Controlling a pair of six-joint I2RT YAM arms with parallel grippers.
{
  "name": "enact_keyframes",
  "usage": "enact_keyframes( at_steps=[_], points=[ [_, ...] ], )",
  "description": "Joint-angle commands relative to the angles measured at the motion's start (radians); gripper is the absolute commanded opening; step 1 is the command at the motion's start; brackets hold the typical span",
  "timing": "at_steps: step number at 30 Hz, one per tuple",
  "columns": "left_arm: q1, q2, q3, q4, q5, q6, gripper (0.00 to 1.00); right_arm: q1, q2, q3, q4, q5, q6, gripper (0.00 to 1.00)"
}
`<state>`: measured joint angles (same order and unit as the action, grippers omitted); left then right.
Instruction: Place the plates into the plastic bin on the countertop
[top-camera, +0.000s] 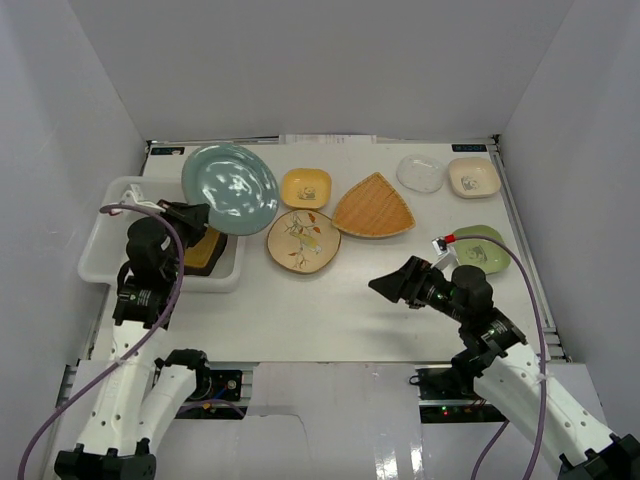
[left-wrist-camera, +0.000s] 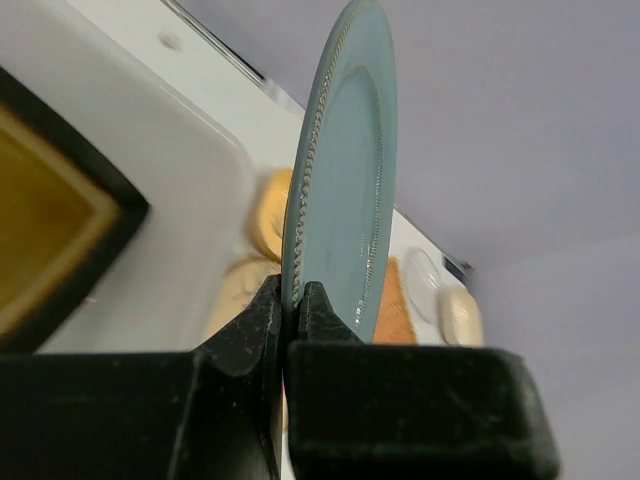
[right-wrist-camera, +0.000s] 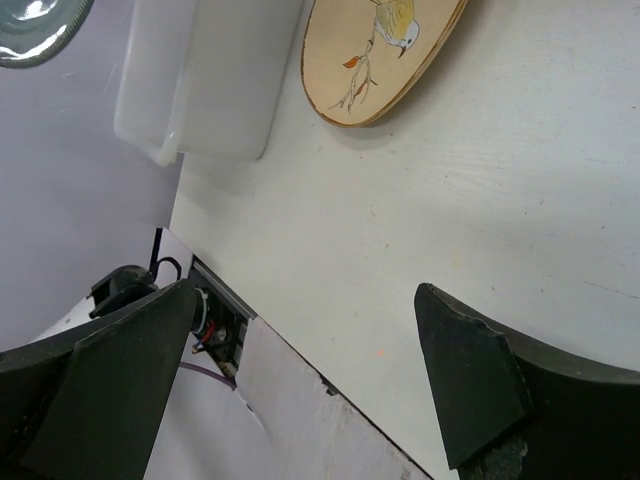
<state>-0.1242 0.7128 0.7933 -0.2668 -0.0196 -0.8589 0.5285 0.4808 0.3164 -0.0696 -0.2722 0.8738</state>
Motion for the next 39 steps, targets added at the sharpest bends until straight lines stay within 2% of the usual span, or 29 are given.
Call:
enact_keyframes(
  at_steps=[1,4,10,14,21,30,34,35,37,38,39],
  points=[
    [0.003,-0.070,0.115,-0.021,-0.308,0.092,0.00,0.002,0.016,0.033,-0.012,-0.002,-0.074,0.96],
    [0.001,-0.078,0.116,-0.057,-0.431,0.145,0.00,0.002,0.033,0.026,-0.013,-0.001,-0.097,0.96],
    [0.017,-0.049,0.005,-0.034,-0.488,0.169,0.00,0.002,0.081,0.035,-0.012,-0.016,-0.151,0.96],
    [0.098,-0.021,-0.020,0.023,-0.369,0.153,0.00,0.002,0.088,0.044,-0.018,-0.024,-0.185,0.96],
    [0.334,0.085,-0.034,0.083,-0.140,0.159,0.00,0.002,0.116,0.047,-0.016,-0.048,-0.220,0.96],
    [0.411,0.195,-0.094,0.140,-0.003,0.109,0.00,0.002,0.151,0.058,0.007,-0.053,-0.242,0.95],
    [0.426,0.218,-0.118,0.117,-0.020,0.092,0.00,0.004,0.202,0.040,0.057,-0.093,-0.222,0.95],
    [0.428,0.226,-0.120,0.104,-0.028,0.092,0.09,0.004,0.215,0.035,0.095,-0.091,-0.210,0.95],
    [0.431,0.264,-0.121,0.063,-0.032,0.093,0.20,0.002,0.264,0.012,0.177,-0.076,-0.181,0.93],
    [0.431,0.301,-0.120,0.034,-0.033,0.109,0.33,0.005,0.286,0.004,0.250,-0.070,-0.145,0.92],
    [0.431,0.316,-0.117,0.014,-0.037,0.109,0.39,0.007,0.310,-0.002,0.289,-0.065,-0.127,0.91]
  ],
)
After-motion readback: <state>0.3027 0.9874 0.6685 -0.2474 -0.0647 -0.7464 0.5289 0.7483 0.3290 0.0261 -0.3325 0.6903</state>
